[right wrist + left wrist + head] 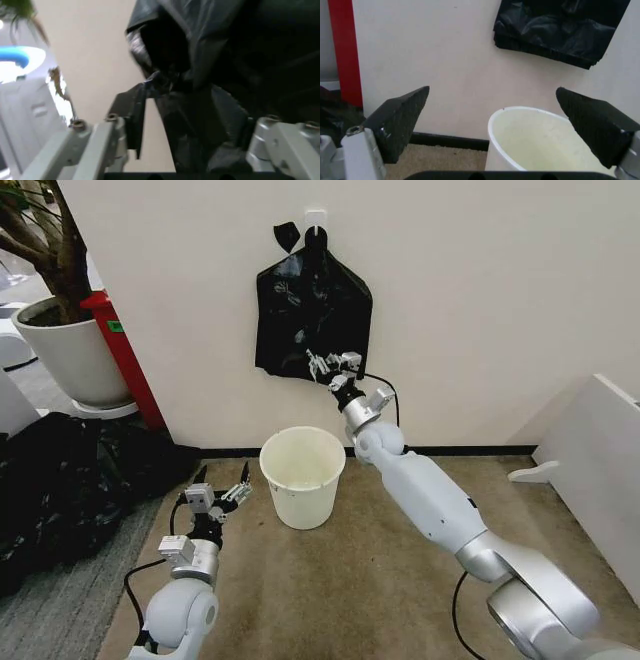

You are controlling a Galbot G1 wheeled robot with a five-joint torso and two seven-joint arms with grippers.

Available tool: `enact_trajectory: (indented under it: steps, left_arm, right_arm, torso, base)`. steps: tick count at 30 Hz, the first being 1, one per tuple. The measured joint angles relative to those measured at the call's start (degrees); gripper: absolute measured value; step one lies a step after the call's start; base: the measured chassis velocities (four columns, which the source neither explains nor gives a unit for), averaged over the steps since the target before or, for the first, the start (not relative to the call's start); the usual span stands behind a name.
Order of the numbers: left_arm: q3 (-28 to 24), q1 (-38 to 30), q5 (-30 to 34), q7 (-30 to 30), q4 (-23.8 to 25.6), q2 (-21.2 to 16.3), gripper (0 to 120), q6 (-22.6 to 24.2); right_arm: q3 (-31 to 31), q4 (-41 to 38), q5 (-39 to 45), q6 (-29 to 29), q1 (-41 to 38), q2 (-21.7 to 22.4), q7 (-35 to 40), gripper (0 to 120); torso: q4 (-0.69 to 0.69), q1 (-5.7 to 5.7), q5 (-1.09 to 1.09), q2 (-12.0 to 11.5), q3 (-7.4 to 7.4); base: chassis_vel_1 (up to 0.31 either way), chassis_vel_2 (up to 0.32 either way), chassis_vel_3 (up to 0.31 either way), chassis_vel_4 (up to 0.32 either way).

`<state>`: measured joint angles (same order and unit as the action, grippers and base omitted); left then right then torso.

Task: Place the garbage bag over the trash bin.

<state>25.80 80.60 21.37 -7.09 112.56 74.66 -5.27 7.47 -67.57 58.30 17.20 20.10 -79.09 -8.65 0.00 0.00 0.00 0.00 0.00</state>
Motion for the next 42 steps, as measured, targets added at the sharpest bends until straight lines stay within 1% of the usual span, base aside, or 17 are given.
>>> enact_trajectory:
  steps: [2, 3, 4, 8, 10, 13, 14, 16, 17, 21, 22, 27, 28, 30, 35, 36, 42]
  left_arm:
    - [0.05, 0.06, -0.02, -0.06, 0.09, -0.01, 100, -0.02]
    - [0.05, 0.10, -0.06, -0.07, 0.13, 0.00, 100, -0.02]
    - [0.05, 0.10, -0.06, -0.07, 0.13, 0.00, 100, -0.02]
    - [0.01, 0.15, -0.16, -0.09, 0.26, 0.14, 100, -0.04]
    - [-0.03, 0.16, -0.21, -0.09, 0.28, 0.19, 100, -0.05]
    - [-0.10, 0.18, -0.35, -0.11, 0.30, 0.28, 100, -0.07]
    - [-0.11, 0.20, -0.39, -0.11, 0.31, 0.29, 100, -0.08]
    - [-0.11, 0.22, -0.45, -0.15, 0.31, 0.29, 100, -0.09]
    - [-0.11, 0.22, -0.45, -0.15, 0.31, 0.29, 100, -0.09]
    - [-0.07, 0.24, -0.52, -0.47, 0.31, 0.20, 100, -0.12]
    - [-0.07, 0.24, -0.52, -0.47, 0.31, 0.20, 100, -0.12]
    - [0.07, 0.24, -0.63, -1.18, 0.32, -0.09, 100, -0.14]
    - [0.11, 0.23, -0.63, -1.25, 0.31, -0.14, 100, -0.16]
    - [0.13, 0.20, -0.63, -1.30, 0.31, -0.17, 100, -0.16]
    - [0.09, 0.08, -0.63, -1.49, 0.09, -0.22, 100, -0.20]
    - [0.09, 0.08, -0.63, -1.49, 0.09, -0.22, 100, -0.20]
    - [0.06, -0.09, -0.60, -1.78, -0.11, -0.42, 100, -0.24]
  right_arm:
    - [-0.42, -0.22, 1.37, -0.27, -0.05, -0.10, 0.48, 58]
    - [-0.54, -0.31, 1.74, -0.36, -0.05, -0.05, 0.49, 65]
    - [-0.54, -0.31, 1.74, -0.36, -0.05, -0.05, 0.49, 65]
    - [-0.60, -1.22, 2.50, -0.51, 0.65, 0.51, 0.35, 82]
    - [-0.61, -1.38, 2.62, -0.51, 0.79, 0.59, 0.30, 85]
    - [-0.65, -1.55, 2.89, -0.55, 0.89, 0.59, 0.28, 97]
    - [-0.65, -1.55, 2.91, -0.60, 0.85, 0.54, 0.28, 98]
    - [-0.65, -1.47, 2.91, -0.81, 0.43, 0.25, 0.41, 92]
    - [-0.65, -1.47, 2.91, -0.81, 0.43, 0.25, 0.41, 92]
    - [-0.55, -0.37, 2.49, -1.32, -1.22, -1.16, 2.35, 74]
    - [-0.55, -0.37, 2.49, -1.32, -1.22, -1.16, 2.35, 74]
    - [-0.72, 1.87, 1.17, -1.80, -2.75, -2.68, 5.25, 55]
    - [-0.72, 2.15, 1.04, -1.81, -2.84, -2.83, 5.29, 51]
    - [-0.70, 2.33, 0.95, -1.81, -2.89, -2.95, 5.30, 48]
    - [-0.48, 2.78, 0.56, -1.74, -2.96, -3.23, 4.43, 26]
    - [-0.48, 2.78, 0.56, -1.74, -2.96, -3.23, 4.43, 26]
    - [-0.39, 3.22, -0.80, -1.38, -2.45, -2.90, 2.53, 1]
  torso:
    - [0.00, 0.00, 0.00, 0.00, 0.00]
    - [0.00, 0.00, 0.00, 0.00, 0.00]
    - [0.00, 0.00, 0.00, 0.00, 0.00]
    - [0.00, 0.00, 0.00, 0.00, 0.00]
    - [-0.01, 0.00, 0.00, 0.00, 0.00]
    - [0.00, 0.00, 0.00, 0.00, 0.00]
    - [0.00, 0.00, 0.00, 0.00, 0.00]
    - [-0.01, 0.00, 0.00, 0.00, 0.00]
    - [-0.01, 0.00, 0.00, 0.00, 0.00]
    - [0.00, 0.00, 0.00, 0.00, 0.00]
    - [0.00, 0.00, 0.00, 0.00, 0.00]
    - [0.00, 0.01, 0.00, 0.00, 0.00]
    - [0.00, 0.01, 0.00, 0.00, 0.00]
    - [0.00, 0.01, 0.00, 0.00, 0.00]
    - [0.00, 0.01, 0.00, 0.00, 0.00]
    - [0.00, 0.01, 0.00, 0.00, 0.00]
    - [0.00, 0.00, 0.00, 0.00, 0.00]
  base:
    - [0.000, 0.000, 0.000, 0.000]
    - [0.000, 0.000, 0.000, 0.000]
    - [0.000, 0.000, 0.000, 0.000]
    - [0.000, 0.000, 0.000, 0.000]
    - [0.000, 0.000, 0.000, 0.000]
    - [0.000, 0.000, 0.000, 0.000]
    - [0.000, 0.000, 0.000, 0.000]
    - [0.000, 0.000, 0.000, 0.000]
    - [0.000, 0.000, 0.000, 0.000]
    - [0.000, 0.000, 0.000, 0.000]
    - [0.000, 0.000, 0.000, 0.000]
    - [0.000, 0.000, 0.000, 0.000]
    - [0.000, 0.000, 0.000, 0.000]
    - [0.000, 0.000, 0.000, 0.000]
    - [0.000, 0.000, 0.000, 0.000]
    - [0.000, 0.000, 0.000, 0.000]
    - [0.000, 0.000, 0.000, 0.000]
